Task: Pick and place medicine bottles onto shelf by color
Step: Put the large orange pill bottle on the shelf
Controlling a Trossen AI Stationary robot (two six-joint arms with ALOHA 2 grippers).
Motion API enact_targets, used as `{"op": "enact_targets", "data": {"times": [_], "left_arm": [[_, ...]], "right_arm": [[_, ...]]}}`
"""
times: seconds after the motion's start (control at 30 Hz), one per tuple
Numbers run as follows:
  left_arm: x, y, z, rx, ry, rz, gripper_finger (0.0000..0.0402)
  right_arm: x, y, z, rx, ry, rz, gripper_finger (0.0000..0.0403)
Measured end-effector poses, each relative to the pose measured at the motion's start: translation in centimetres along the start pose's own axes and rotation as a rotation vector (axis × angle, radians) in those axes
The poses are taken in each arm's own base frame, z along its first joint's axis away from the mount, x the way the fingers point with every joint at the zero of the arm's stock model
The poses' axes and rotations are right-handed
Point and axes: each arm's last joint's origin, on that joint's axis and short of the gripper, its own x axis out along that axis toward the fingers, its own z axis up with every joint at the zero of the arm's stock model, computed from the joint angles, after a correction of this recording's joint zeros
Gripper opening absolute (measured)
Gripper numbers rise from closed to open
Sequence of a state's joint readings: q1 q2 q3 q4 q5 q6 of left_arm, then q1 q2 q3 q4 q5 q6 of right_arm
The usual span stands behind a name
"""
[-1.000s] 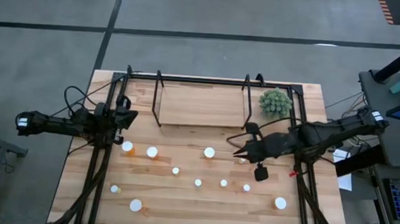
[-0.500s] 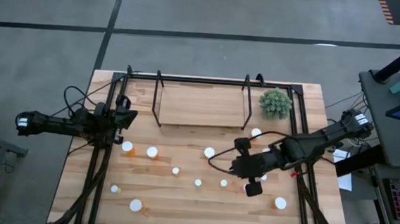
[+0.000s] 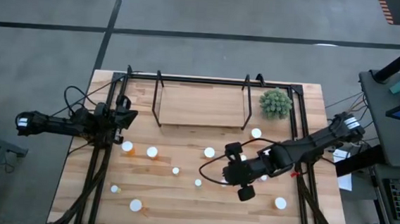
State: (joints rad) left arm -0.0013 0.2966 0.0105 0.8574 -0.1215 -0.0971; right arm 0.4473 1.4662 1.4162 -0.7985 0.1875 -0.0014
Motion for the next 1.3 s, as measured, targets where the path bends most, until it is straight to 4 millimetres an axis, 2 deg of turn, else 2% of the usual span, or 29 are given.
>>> {"op": "enact_targets", "data": {"times": [0.23, 0.5, 0.67, 0.9, 1.1, 1.3], "left_arm": [[0.0, 0.0, 0.0, 0.000, -0.001, 0.000, 0.0000], [0.0, 0.0, 0.0, 0.000, -0.002, 0.000, 0.0000], [0.0, 0.0, 0.0, 0.000, -0.001, 0.000, 0.0000], [0.0, 0.0, 0.0, 0.000, 0.000, 0.000, 0.0000], [0.0, 0.0, 0.0, -0.001, -0.003, -0.001, 0.0000], [0.0, 0.0, 0.0, 0.000, 0.003, 0.000, 0.0000]], "right_arm": [[1.1, 0.0, 0.2, -0.060, -0.012, -0.045, 0.0018], [1.9, -0.2, 1.1, -0.120, -0.136, -0.101, 0.0022], [2.4, -0.9, 1.4, -0.089, -0.155, -0.179, 0.0051], [4.4, -1.1, 1.2, -0.089, -0.110, -0.185, 0.0092], [4.6, -1.3, 1.3, -0.076, -0.114, -0.192, 0.0126], [4.5, -1.5, 1.3, -0.088, -0.115, -0.197, 0.0144]]}}
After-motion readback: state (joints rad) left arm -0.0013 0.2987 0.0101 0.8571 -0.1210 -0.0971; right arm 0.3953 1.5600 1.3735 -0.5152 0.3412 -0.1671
